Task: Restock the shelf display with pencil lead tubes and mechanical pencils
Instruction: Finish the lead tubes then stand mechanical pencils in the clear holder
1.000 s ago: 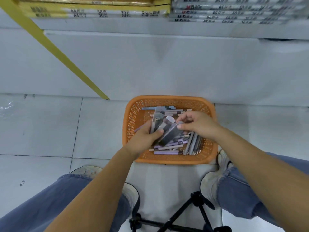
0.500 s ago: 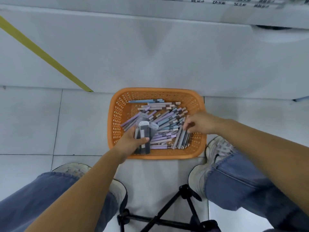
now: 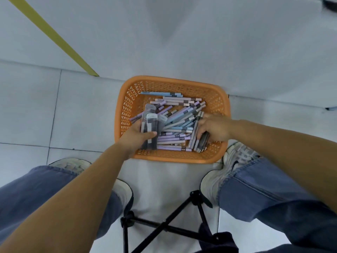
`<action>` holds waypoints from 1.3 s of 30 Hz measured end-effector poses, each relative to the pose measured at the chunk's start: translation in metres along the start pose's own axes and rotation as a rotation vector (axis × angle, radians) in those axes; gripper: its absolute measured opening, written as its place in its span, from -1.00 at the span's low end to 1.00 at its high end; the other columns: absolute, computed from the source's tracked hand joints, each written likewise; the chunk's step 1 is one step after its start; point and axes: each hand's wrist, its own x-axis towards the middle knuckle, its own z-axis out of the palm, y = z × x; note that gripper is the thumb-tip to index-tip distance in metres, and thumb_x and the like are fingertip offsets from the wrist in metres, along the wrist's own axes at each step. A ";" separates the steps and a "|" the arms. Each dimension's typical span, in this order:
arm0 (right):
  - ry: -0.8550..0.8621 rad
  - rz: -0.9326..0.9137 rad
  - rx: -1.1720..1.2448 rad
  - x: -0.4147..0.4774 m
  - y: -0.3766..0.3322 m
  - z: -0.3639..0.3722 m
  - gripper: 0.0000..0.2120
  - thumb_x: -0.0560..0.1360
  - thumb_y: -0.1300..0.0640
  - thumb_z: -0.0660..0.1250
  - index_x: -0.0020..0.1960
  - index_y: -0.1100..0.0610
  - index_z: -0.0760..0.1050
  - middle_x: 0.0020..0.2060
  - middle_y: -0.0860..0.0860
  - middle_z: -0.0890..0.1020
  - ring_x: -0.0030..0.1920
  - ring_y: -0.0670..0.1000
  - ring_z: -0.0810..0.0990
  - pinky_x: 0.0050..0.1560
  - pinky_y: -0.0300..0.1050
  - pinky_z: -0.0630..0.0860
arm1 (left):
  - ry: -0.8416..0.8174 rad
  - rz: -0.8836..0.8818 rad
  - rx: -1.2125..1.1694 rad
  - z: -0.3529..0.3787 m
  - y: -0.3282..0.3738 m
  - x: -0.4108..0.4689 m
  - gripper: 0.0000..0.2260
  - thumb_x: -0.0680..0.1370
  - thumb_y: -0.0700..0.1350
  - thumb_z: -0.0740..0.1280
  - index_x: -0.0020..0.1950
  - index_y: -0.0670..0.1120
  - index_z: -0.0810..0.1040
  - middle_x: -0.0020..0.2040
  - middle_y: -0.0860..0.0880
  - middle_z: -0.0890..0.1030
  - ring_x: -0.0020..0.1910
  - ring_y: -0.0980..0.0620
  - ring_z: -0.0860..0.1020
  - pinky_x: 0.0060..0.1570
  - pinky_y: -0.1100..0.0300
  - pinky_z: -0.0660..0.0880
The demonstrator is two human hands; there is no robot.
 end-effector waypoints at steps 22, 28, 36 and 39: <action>0.025 0.057 0.120 0.001 -0.006 0.006 -0.65 0.50 -0.05 0.38 0.28 -0.19 0.50 0.23 -0.07 0.46 0.25 0.04 0.40 0.32 0.02 0.35 | 0.021 -0.003 -0.060 -0.002 0.002 -0.004 -0.56 0.57 -0.16 0.42 0.39 0.15 0.43 0.21 0.10 0.62 0.26 -0.02 0.55 0.31 -0.11 0.51; 0.390 0.130 0.799 -0.021 -0.040 -0.004 -0.82 0.54 0.04 0.36 0.13 -0.15 0.53 0.04 -0.24 0.59 0.04 -0.24 0.55 -0.06 -0.35 0.44 | -0.020 -0.016 -0.225 0.002 0.015 -0.012 -0.54 0.55 -0.24 0.43 0.41 0.05 0.47 0.20 -0.04 0.68 0.19 -0.11 0.64 0.20 -0.17 0.58; 0.904 0.254 1.481 -0.020 -0.136 -0.019 -0.73 0.61 -0.03 0.23 0.29 -0.06 0.44 0.15 -0.07 0.61 0.13 -0.06 0.60 0.15 0.01 0.56 | -0.035 0.109 -0.579 0.036 0.060 -0.049 -0.66 0.47 -0.31 0.47 0.22 -0.09 0.60 0.11 -0.12 0.72 0.04 -0.11 0.71 -0.12 -0.01 0.66; 0.973 0.224 1.529 -0.033 -0.158 -0.038 -0.75 0.61 -0.02 0.24 0.26 -0.03 0.45 0.12 -0.04 0.63 0.07 -0.06 0.62 0.09 0.00 0.60 | -0.031 0.195 -0.631 0.038 0.078 -0.070 -0.55 0.37 -0.23 0.52 0.26 -0.12 0.61 0.18 -0.19 0.69 0.12 -0.17 0.67 0.01 -0.10 0.64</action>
